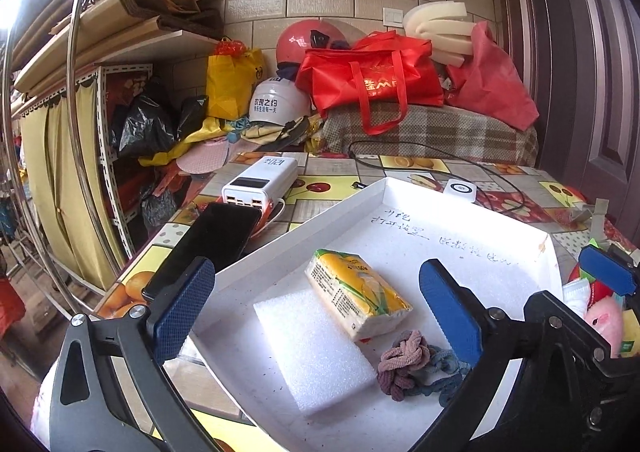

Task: Organize soft objects
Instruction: 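Move the left gripper to the yellow sponge while the right gripper approaches the patterned cloth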

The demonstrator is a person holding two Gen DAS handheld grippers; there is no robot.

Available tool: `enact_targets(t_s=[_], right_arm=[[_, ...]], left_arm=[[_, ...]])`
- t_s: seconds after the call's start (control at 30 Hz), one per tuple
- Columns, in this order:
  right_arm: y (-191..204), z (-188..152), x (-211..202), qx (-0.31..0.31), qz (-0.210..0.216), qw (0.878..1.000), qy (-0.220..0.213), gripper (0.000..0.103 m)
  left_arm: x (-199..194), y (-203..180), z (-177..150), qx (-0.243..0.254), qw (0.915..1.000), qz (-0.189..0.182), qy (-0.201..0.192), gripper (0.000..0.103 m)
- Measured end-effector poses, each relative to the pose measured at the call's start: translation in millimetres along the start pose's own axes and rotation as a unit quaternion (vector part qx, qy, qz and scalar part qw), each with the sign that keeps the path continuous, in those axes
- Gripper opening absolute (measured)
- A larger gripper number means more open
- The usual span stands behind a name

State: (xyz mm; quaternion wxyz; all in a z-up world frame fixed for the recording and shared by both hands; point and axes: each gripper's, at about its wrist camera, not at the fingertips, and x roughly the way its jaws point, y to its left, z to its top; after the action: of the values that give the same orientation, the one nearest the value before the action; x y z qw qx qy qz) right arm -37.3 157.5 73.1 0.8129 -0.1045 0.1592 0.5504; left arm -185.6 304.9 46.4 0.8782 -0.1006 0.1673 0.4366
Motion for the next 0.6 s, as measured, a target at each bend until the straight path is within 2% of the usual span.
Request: enact_targets(t_s=[0.17,0.3,0.4,0.47,0.6], right_arm=[[9,-7,-15,-0.018,-0.031,0.999,0.005,0.087],[9,-17,-37,-0.027,-0.019,0.999,0.004,0.087],[-3,-24,-62,-0.018,0.007,1.000,-0.012,0.088],[-13,-29,-77,-0.018,0.011,1.000,-0.015,0.103],[-45,-37,-105,-0.008,0.007,1.000,-0.007,0.103]], left_arm=[[-27,1,-3,-0.001,0.9979,0.012,-0.064,0.103],[-45,-4,-9,0.006,0.9970,-0.009,-0.076,0.103],[-55,-12,-14,0.004,0.9966,-0.044,-0.070,0.103],[-60,-20,-17,0.000,0.9970,-0.055,-0.055,0.103],[-69,-44,-22,0.014,0.9903,-0.134,-0.033,0.103]])
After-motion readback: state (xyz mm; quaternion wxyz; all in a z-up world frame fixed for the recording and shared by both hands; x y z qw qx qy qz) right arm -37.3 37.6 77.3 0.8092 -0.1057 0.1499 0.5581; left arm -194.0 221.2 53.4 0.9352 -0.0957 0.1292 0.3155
